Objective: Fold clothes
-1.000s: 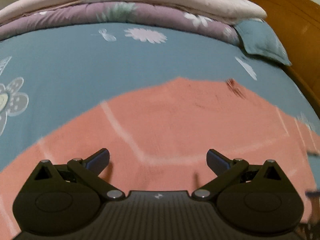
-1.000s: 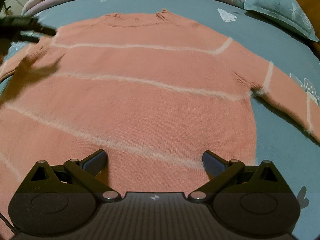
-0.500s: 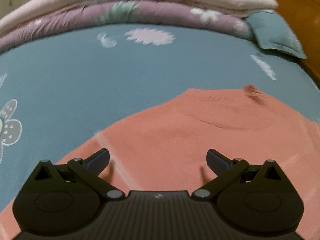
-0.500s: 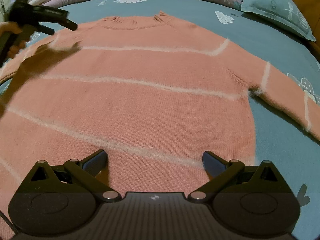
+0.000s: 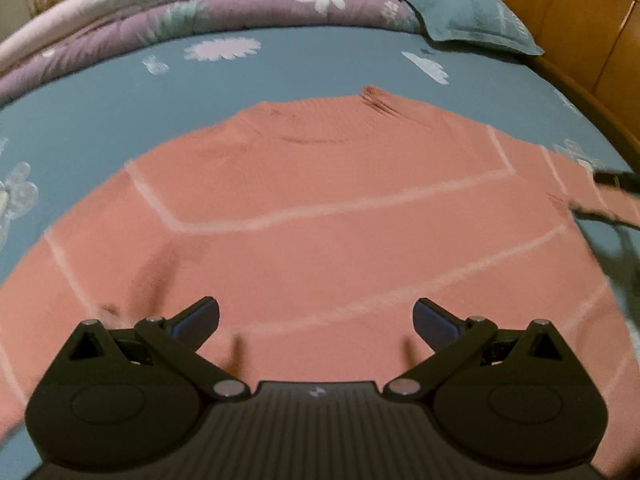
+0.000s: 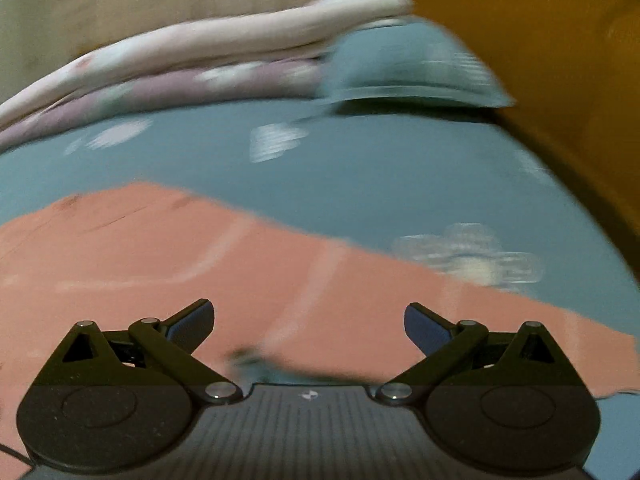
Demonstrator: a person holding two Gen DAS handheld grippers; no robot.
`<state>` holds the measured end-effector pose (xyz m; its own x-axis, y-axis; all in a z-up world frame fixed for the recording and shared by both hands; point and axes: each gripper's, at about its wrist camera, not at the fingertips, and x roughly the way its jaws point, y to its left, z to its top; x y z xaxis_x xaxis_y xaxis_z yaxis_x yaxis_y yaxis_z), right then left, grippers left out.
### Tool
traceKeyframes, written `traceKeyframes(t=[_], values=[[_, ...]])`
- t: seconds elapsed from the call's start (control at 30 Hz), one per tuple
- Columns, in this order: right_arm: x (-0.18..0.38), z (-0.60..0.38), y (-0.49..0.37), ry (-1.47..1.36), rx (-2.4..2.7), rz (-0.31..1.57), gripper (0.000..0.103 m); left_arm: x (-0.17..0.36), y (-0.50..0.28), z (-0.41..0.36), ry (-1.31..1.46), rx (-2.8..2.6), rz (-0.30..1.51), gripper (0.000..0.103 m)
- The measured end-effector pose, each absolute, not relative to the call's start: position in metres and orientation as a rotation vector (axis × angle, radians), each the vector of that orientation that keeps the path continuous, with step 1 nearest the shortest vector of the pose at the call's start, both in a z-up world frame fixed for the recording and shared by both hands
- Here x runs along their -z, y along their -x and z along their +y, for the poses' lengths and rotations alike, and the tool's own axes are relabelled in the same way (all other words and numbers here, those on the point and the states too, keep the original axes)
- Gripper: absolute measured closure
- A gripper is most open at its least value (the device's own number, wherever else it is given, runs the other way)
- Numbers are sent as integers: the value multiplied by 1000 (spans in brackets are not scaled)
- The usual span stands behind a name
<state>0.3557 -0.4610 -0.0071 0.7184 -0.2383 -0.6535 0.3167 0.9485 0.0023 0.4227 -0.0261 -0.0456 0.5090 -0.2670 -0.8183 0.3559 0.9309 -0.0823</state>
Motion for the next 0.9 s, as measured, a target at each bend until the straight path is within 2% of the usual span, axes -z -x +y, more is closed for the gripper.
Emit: traceKeyframes(t=[0.2,0.43,0.73,0.9], values=[[37,-557,-330,-230,511,661,0,62,-411,-58,-140,411,1032,1],[79,-608,-319,-252,575,676,0,76,-410,-78,-167,420,1091,1],[68,-636,-307,-390,540,564,0,82,-412,-86,-195,401,1114,1],[81,-644,-314,-315,584,651,0,83,-413,-83,-195,406,1117,1]])
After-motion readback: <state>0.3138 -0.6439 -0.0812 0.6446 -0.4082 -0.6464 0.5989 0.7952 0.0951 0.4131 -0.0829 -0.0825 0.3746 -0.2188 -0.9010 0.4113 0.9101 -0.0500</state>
